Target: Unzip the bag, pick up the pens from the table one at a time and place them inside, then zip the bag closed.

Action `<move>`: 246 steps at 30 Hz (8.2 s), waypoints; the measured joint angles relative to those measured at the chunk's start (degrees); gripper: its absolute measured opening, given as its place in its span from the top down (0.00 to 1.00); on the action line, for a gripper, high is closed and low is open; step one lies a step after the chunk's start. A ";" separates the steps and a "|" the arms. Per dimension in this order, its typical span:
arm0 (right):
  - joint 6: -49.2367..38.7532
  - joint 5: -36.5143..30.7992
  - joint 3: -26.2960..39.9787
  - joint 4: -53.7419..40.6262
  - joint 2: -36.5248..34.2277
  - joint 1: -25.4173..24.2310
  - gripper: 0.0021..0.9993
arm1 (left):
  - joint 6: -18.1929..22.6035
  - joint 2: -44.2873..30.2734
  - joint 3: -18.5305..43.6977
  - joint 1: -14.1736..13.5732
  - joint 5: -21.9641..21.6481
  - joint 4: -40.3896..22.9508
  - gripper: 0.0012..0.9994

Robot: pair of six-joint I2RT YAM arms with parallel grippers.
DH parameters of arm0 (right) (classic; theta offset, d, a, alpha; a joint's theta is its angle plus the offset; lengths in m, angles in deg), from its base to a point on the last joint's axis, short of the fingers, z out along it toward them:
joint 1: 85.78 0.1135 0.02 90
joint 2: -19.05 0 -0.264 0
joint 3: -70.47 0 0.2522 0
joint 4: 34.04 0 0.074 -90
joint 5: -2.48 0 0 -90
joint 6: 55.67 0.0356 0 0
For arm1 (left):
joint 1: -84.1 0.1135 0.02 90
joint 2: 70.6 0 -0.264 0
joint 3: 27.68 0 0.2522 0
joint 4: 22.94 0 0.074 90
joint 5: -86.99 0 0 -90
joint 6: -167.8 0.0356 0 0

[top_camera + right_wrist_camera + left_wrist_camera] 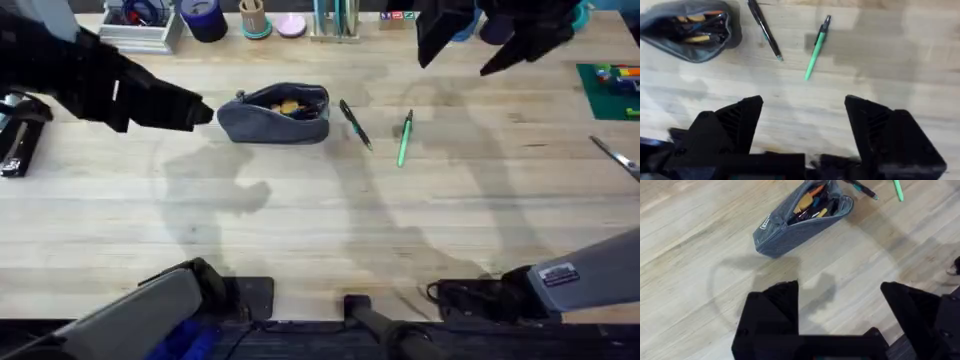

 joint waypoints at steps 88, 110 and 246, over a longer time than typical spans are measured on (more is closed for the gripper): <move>23.58 -5.05 -30.44 30.12 -11.86 6.32 0.96 | 0.00 0.00 0.00 0.00 -0.02 0.00 0.00; 19.32 -9.86 -19.44 22.85 -11.85 6.45 0.97 | -0.02 0.00 0.00 0.00 -0.02 0.00 0.00; -77.00 17.22 10.98 24.19 -33.16 23.21 0.96 | -0.02 0.00 0.00 0.00 -0.52 0.04 0.00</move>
